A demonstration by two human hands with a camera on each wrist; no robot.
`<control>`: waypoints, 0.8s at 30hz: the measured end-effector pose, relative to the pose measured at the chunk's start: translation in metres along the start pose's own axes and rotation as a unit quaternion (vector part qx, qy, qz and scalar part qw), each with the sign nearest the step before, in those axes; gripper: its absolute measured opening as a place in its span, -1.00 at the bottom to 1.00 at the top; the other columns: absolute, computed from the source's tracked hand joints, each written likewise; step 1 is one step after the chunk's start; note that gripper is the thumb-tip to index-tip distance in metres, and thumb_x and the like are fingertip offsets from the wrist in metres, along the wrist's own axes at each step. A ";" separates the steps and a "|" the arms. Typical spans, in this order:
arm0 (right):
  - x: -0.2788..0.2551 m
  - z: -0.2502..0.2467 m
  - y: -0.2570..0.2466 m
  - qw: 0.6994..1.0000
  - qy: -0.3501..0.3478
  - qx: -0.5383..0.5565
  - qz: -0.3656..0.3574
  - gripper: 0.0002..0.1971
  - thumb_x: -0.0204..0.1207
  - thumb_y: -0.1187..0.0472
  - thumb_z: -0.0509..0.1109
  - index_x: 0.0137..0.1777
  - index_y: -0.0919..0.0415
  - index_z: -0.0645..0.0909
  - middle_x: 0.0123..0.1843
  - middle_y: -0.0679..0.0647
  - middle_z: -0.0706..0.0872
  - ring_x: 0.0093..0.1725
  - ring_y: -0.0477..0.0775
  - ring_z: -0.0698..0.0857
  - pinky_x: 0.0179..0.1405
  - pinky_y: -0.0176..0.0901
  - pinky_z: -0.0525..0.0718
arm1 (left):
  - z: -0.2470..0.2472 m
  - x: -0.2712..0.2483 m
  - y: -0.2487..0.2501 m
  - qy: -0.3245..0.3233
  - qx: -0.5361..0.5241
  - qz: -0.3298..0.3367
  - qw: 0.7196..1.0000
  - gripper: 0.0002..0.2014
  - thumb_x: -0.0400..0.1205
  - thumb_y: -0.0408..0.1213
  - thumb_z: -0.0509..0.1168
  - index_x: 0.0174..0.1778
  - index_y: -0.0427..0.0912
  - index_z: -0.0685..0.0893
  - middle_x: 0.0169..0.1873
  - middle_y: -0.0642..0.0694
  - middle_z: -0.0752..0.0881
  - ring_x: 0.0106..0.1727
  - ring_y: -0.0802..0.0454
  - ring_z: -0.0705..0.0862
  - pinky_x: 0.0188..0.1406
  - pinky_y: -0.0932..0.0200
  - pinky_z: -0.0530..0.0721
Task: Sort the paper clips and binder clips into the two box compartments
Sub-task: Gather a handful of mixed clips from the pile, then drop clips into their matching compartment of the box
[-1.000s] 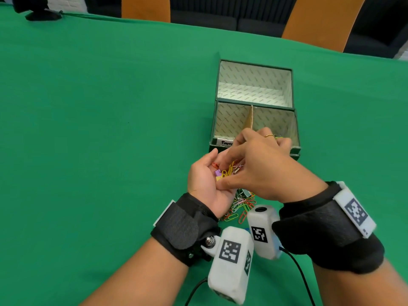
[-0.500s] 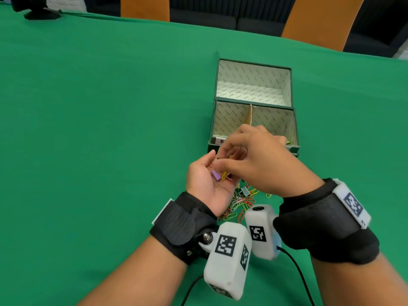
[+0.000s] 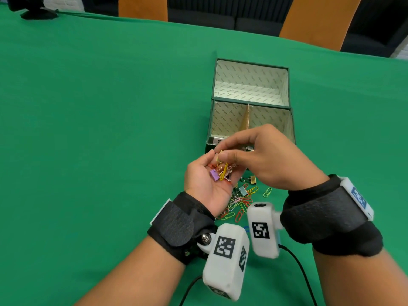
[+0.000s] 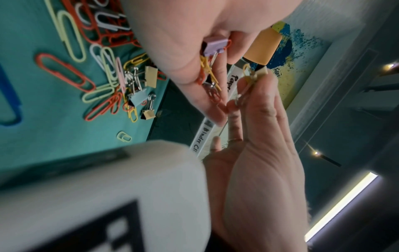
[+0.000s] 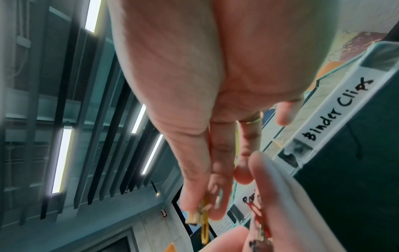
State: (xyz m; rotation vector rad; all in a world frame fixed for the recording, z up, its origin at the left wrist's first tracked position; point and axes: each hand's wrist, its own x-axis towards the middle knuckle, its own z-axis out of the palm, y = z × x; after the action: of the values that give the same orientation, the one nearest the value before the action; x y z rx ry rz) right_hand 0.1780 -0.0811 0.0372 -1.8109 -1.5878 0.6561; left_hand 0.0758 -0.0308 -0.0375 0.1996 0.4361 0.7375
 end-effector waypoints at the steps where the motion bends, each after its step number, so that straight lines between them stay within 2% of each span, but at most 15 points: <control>1: 0.000 0.001 -0.001 1.000 -0.011 -0.009 -0.004 -0.94 0.49 0.13 0.53 -0.07 0.01 0.80 -0.25 -0.14 0.83 -0.23 -0.09 0.80 -0.19 -0.36 0.70 | 0.000 0.000 -0.001 0.002 0.002 0.001 1.000 -0.61 0.74 -0.25 -0.03 -0.03 -0.38 0.67 -0.12 -0.33 0.71 -0.12 -0.14 0.73 -0.12 0.04 0.78; 4: -0.002 0.002 -0.003 0.999 -0.028 -0.023 -0.015 -0.97 0.52 0.10 0.49 -0.09 -0.01 0.75 -0.28 -0.14 0.80 -0.26 0.01 0.79 -0.25 -0.39 0.67 | 0.002 -0.001 -0.001 -0.007 0.014 0.009 1.000 -0.45 0.73 -0.24 -0.07 -0.25 -0.29 0.83 -0.24 -0.28 0.77 -0.22 -0.07 0.77 -0.17 0.13 0.75; 7: -0.002 -0.001 -0.003 1.000 -0.017 0.000 -0.026 -0.97 0.53 0.12 0.48 -0.08 0.01 0.75 -0.24 -0.09 0.81 -0.25 -0.03 0.79 -0.19 -0.31 0.70 | 0.003 -0.001 0.000 -0.005 0.008 0.005 1.000 -0.55 0.73 -0.25 -0.04 -0.05 -0.37 0.76 -0.11 -0.31 0.76 -0.12 -0.12 0.76 -0.08 0.04 0.76; 10: 0.002 -0.009 0.003 0.995 0.086 0.042 -0.042 -0.96 0.49 0.17 0.52 -0.11 0.00 0.76 -0.23 -0.12 0.81 -0.23 -0.24 0.72 -0.18 -0.41 0.65 | 0.001 0.000 0.002 0.003 0.002 -0.013 1.000 -0.53 0.74 -0.23 0.01 -0.02 -0.53 0.73 -0.10 -0.39 0.77 -0.14 -0.21 0.79 -0.08 -0.05 0.78; 13: 0.005 -0.022 0.016 0.975 0.204 0.088 -0.027 -0.91 0.44 0.17 0.57 -0.13 -0.05 0.76 -0.26 -0.17 0.81 -0.26 -0.28 0.73 -0.19 -0.44 0.66 | 0.001 -0.001 0.003 0.001 -0.008 -0.025 1.000 -0.48 0.75 -0.22 0.02 -0.08 -0.60 0.74 -0.13 -0.42 0.77 -0.18 -0.25 0.80 -0.11 -0.06 0.79; 18: 0.005 -0.037 0.037 0.937 0.349 0.009 0.023 -0.91 0.44 0.14 0.56 -0.12 -0.07 0.73 -0.21 -0.18 0.80 -0.23 -0.31 0.74 -0.16 -0.43 0.67 | 0.000 -0.001 0.003 0.001 -0.011 -0.030 0.999 -0.51 0.75 -0.23 0.03 -0.01 -0.59 0.71 -0.12 -0.42 0.76 -0.17 -0.25 0.80 -0.09 -0.07 0.79; 19: 0.005 -0.039 0.039 0.935 0.350 -0.028 0.039 -0.92 0.44 0.11 0.55 -0.12 -0.08 0.73 -0.18 -0.16 0.79 -0.18 -0.29 0.74 -0.06 -0.35 0.69 | 0.000 -0.002 0.003 0.001 -0.010 -0.031 0.999 -0.51 0.75 -0.23 0.03 -0.03 -0.59 0.72 -0.12 -0.42 0.76 -0.17 -0.25 0.80 -0.09 -0.06 0.79; 21: 0.003 -0.039 0.041 0.937 0.302 -0.146 0.097 -0.90 0.45 -0.01 0.52 -0.05 -0.13 0.74 -0.03 -0.08 0.79 0.08 -0.03 0.71 0.25 -0.02 0.57 | 0.001 -0.002 0.003 0.005 -0.008 -0.029 1.000 -0.50 0.75 -0.23 0.02 -0.05 -0.60 0.73 -0.12 -0.42 0.76 -0.17 -0.25 0.80 -0.10 -0.06 0.79; 22: 0.002 -0.039 0.040 0.934 0.270 -0.198 0.126 -0.86 0.45 -0.07 0.50 -0.01 -0.17 0.74 0.09 -0.05 0.78 0.22 0.09 0.65 0.32 0.07 0.42 | 0.000 -0.002 0.003 0.007 -0.007 -0.028 1.000 -0.50 0.75 -0.23 0.02 -0.05 -0.60 0.73 -0.12 -0.42 0.76 -0.17 -0.24 0.80 -0.09 -0.06 0.79; 24: 0.000 -0.039 0.031 0.939 0.246 -0.208 0.117 -0.86 0.46 -0.11 0.47 0.00 -0.22 0.73 0.18 -0.11 0.75 0.32 0.12 0.58 0.33 0.12 0.30 | 0.000 -0.001 0.003 0.008 -0.006 -0.026 1.000 -0.50 0.74 -0.23 0.02 -0.05 -0.60 0.73 -0.12 -0.42 0.76 -0.17 -0.24 0.80 -0.08 -0.06 0.79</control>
State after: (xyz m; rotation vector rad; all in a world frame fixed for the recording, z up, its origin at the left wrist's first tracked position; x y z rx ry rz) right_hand 0.2270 -0.0888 0.0412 -2.2701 -1.2375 -0.0641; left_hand 0.0738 -0.0292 -0.0366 0.1698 0.4504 0.6902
